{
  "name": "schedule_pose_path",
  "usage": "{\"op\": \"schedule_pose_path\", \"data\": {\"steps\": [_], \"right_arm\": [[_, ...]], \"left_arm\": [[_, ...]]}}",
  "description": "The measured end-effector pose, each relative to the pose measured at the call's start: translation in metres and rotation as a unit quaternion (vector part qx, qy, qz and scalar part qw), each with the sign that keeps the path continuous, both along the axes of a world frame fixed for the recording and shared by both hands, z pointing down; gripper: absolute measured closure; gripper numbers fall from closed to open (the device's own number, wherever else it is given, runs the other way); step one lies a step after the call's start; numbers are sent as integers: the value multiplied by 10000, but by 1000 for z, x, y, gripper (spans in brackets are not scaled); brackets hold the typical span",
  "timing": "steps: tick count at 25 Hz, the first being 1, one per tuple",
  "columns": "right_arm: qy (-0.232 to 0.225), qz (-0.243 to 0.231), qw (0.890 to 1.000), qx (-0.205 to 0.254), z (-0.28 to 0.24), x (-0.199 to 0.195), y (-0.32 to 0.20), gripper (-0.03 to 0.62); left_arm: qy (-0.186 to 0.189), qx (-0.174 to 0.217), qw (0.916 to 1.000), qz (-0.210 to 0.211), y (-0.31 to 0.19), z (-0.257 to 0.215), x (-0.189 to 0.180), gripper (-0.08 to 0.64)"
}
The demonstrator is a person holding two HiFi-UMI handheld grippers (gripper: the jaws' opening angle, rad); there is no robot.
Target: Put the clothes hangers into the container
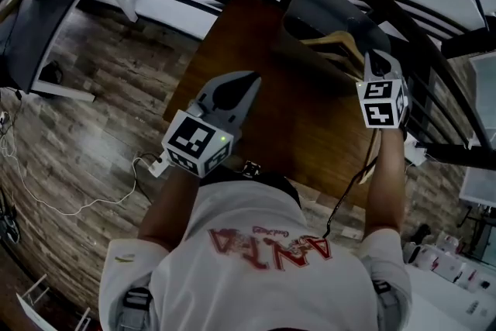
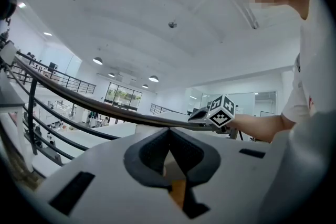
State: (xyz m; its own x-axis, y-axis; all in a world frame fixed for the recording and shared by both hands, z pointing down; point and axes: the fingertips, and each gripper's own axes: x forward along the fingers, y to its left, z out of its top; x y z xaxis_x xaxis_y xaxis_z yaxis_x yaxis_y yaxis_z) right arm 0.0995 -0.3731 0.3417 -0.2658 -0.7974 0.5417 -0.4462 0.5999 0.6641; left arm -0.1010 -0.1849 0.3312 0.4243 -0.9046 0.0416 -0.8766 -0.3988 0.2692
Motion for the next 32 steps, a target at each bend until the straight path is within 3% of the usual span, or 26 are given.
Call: {"op": "schedule_pose_path", "data": {"steps": [4, 8, 13, 16, 20, 32], "right_arm": [[-555, 106, 9983, 152, -19, -14, 34, 589], [-1562, 300, 9871, 194, -33, -14, 80, 589], [-2966, 559, 9528, 328, -36, -8, 152, 589], [-3492, 708, 9337, 341, -35, -6, 184, 589], [-3749, 882, 9226, 203, -27, -10, 211, 589], [-3719, 1085, 9217, 210, -23, 4, 234, 589]], "left_arm": [[-161, 92, 9997, 163, 1, -14, -14, 551], [-291, 223, 9988, 335, 17, -24, -10, 551], [-468, 410, 9961, 630, 48, -30, 7, 551], [-516, 514, 9941, 807, 58, -38, 14, 551], [-562, 614, 9915, 996, 63, -47, 11, 551], [-598, 730, 9868, 1320, 75, -52, 29, 551]]}}
